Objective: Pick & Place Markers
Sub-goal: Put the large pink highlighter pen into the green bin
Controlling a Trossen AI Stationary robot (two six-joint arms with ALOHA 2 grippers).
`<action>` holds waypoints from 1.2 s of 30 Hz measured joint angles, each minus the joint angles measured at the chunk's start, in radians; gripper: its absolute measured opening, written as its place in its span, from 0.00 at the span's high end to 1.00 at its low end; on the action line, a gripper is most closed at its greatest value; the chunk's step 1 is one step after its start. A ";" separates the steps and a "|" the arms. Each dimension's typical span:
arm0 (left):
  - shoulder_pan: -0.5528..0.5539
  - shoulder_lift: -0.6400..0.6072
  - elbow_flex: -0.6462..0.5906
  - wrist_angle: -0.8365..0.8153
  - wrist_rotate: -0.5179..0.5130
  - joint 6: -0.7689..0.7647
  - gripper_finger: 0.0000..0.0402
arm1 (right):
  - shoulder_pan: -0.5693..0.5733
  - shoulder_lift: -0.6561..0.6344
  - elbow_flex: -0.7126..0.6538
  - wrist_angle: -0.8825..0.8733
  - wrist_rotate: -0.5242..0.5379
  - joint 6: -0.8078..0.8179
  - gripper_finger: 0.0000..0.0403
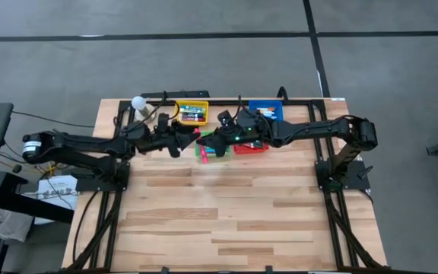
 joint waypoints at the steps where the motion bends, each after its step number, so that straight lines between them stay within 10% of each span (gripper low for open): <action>1: 0.004 0.004 0.007 0.000 0.001 0.000 0.33 | 0.002 0.000 0.000 0.000 -0.006 0.000 0.87; 12: 0.008 0.030 0.015 0.000 0.045 -0.057 0.39 | 0.004 0.000 0.000 0.001 -0.021 -0.008 0.87; 24: 0.007 0.029 0.016 0.012 0.057 -0.056 0.84 | 0.003 0.001 0.000 -0.017 -0.023 -0.030 0.86; 36: 0.007 0.029 0.016 0.015 0.050 -0.050 0.84 | 0.001 0.001 0.001 -0.011 -0.050 -0.089 0.66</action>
